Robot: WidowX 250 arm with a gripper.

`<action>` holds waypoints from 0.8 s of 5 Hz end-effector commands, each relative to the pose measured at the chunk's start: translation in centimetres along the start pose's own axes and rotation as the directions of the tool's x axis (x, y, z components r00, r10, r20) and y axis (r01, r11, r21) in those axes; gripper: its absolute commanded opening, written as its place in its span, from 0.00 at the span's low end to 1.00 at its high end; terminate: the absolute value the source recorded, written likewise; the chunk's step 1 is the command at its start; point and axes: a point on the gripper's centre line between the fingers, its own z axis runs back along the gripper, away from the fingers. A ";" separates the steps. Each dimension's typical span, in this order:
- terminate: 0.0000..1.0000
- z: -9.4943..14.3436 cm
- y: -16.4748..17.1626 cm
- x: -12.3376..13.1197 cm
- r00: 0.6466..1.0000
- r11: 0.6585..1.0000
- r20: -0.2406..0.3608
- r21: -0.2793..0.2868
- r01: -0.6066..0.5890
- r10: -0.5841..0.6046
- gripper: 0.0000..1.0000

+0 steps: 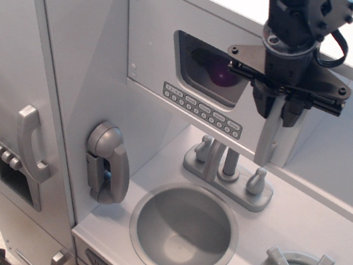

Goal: Open microwave

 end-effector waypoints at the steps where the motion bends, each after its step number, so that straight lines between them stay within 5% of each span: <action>1: 0.00 2.7 1.3 -2.2 0.999 0.999 -0.022 -0.027 -0.039 0.039 0.00; 2: 0.00 3.6 2.1 -2.8 0.994 1.000 -0.104 -0.012 -0.025 0.024 1.00; 4: 0.00 6.0 0.1 -6.7 0.950 1.000 -0.313 0.013 0.003 0.002 1.00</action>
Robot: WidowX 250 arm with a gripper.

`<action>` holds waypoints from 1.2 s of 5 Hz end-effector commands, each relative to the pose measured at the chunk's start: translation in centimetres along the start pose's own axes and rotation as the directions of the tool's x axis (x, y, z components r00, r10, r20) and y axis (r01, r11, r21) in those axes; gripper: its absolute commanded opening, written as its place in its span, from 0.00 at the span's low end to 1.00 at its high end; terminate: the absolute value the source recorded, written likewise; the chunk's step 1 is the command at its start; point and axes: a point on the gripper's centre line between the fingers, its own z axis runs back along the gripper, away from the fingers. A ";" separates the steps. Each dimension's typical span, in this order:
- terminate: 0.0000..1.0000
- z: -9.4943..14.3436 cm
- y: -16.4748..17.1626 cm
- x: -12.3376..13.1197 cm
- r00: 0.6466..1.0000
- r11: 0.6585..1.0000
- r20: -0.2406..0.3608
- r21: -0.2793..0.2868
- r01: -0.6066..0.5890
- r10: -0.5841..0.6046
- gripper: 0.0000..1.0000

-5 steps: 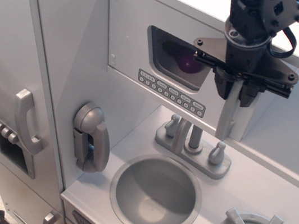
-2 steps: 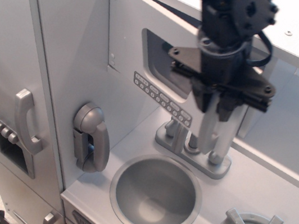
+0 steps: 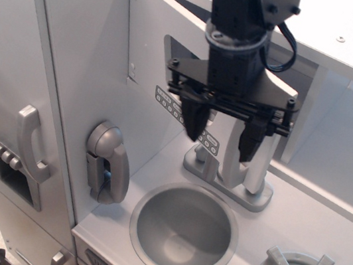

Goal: Open microwave

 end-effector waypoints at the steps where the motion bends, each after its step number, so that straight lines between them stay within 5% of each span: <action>1: 0.00 1.4 -6.4 -2.2 0.998 0.998 0.012 0.009 0.056 -0.057 1.00; 3: 0.00 0.7 -11.4 2.4 0.993 1.000 0.116 -0.003 0.013 -0.013 1.00; 5: 0.00 1.9 -11.1 6.4 0.981 0.999 0.192 -0.029 0.015 -0.009 1.00; 6: 0.00 2.1 -9.4 6.2 0.986 0.997 0.153 -0.028 0.070 -0.065 1.00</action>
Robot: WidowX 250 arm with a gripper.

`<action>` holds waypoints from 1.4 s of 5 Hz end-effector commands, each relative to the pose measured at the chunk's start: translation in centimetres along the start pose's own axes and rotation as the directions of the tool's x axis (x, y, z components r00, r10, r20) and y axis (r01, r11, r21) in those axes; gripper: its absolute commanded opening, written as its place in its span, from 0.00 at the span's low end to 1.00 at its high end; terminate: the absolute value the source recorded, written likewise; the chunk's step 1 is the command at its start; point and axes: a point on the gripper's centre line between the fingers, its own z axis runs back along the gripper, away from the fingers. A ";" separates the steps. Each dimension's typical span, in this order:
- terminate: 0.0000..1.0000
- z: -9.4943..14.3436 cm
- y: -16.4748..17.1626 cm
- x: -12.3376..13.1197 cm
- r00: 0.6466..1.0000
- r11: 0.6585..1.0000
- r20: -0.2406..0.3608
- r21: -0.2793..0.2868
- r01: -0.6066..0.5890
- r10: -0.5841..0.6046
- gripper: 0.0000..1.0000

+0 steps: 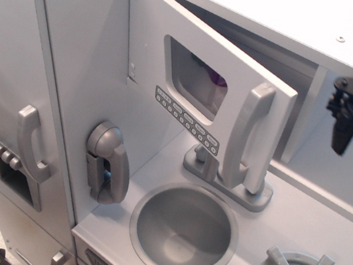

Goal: Open microwave

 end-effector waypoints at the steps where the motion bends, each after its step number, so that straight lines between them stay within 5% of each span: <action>1: 0.00 2.7 3.4 0.6 0.992 0.994 0.064 -0.024 0.107 -0.105 1.00; 4: 0.00 3.6 10.9 -3.2 0.982 0.984 0.085 -0.037 0.173 -0.170 1.00; 7: 0.00 5.9 17.6 -7.0 0.981 0.980 0.040 -0.061 0.191 -0.189 1.00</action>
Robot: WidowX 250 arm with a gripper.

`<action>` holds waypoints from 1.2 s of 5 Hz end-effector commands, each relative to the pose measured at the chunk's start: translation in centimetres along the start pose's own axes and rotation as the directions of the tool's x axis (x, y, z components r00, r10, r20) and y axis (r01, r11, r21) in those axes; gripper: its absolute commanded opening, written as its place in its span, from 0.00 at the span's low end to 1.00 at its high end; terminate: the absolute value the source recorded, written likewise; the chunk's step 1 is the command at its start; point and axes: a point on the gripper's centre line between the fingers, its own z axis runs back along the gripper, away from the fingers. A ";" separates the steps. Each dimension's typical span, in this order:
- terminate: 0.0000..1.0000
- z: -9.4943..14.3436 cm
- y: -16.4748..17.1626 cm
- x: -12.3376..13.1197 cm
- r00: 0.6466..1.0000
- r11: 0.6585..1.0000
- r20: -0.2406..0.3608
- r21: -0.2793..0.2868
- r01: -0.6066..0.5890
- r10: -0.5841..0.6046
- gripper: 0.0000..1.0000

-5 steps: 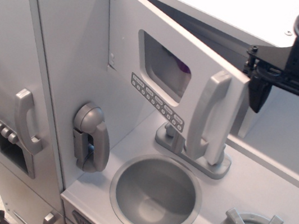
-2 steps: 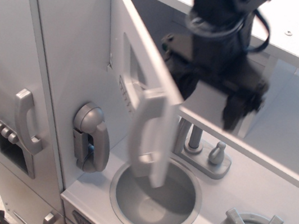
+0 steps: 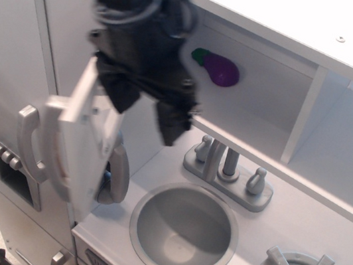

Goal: Open microwave

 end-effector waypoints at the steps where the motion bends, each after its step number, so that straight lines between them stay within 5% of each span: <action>1: 0.00 3.0 1.0 1.1 0.998 0.997 0.012 0.035 -0.062 0.061 1.00; 3: 0.00 5.6 2.7 3.1 0.982 0.980 -0.020 0.069 -0.187 0.188 1.00; 4: 0.00 6.2 3.0 3.3 0.982 0.982 -0.012 -0.012 -0.186 0.186 1.00; 5: 0.00 6.2 3.0 3.3 0.982 0.982 -0.012 -0.012 -0.186 0.186 1.00; 6: 1.00 6.2 3.0 3.3 0.982 0.982 -0.012 -0.012 -0.186 0.186 1.00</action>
